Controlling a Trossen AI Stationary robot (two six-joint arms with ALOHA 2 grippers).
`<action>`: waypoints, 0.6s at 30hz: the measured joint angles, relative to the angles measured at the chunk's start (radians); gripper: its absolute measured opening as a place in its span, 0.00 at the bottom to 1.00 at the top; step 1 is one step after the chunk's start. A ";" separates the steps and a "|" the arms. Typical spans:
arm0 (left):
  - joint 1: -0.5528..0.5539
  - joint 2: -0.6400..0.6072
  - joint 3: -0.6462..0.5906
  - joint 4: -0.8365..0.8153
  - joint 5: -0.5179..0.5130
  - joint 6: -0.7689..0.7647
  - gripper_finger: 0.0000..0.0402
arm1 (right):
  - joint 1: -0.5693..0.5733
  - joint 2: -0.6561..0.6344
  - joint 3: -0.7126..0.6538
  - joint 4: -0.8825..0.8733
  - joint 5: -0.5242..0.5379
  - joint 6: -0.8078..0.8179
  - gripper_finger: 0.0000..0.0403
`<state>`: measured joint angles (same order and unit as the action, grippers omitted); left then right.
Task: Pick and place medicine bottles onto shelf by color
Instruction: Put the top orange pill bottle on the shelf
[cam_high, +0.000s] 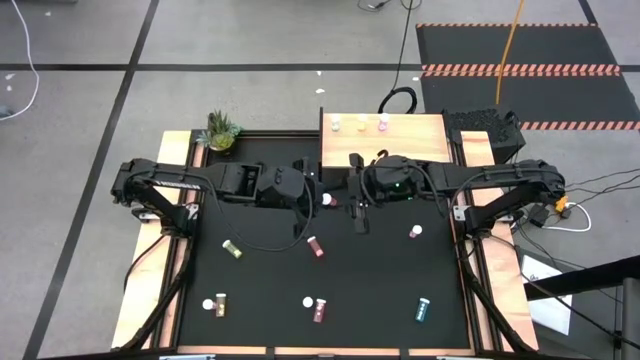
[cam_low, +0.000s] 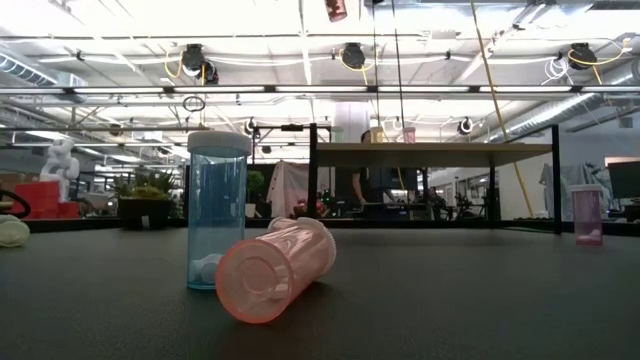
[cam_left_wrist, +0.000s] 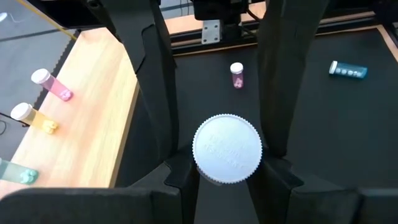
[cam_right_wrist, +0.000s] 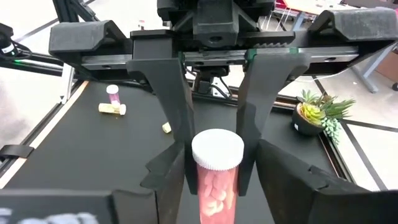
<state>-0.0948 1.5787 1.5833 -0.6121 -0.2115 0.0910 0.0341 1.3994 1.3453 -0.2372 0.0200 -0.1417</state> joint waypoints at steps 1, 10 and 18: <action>0.000 0.000 0.000 0.000 0.000 0.000 0.29 | 0.000 0.000 0.000 0.000 0.000 0.001 0.44; 0.001 0.000 0.000 -0.003 -0.003 -0.014 0.29 | -0.002 -0.001 0.000 0.000 0.002 0.009 0.34; 0.010 0.000 0.000 -0.001 0.000 -0.041 0.29 | -0.002 -0.001 0.000 0.000 0.001 0.010 0.28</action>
<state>-0.0848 1.5787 1.5833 -0.6132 -0.2115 0.0495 0.0322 1.3987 1.3453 -0.2367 0.0212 -0.1314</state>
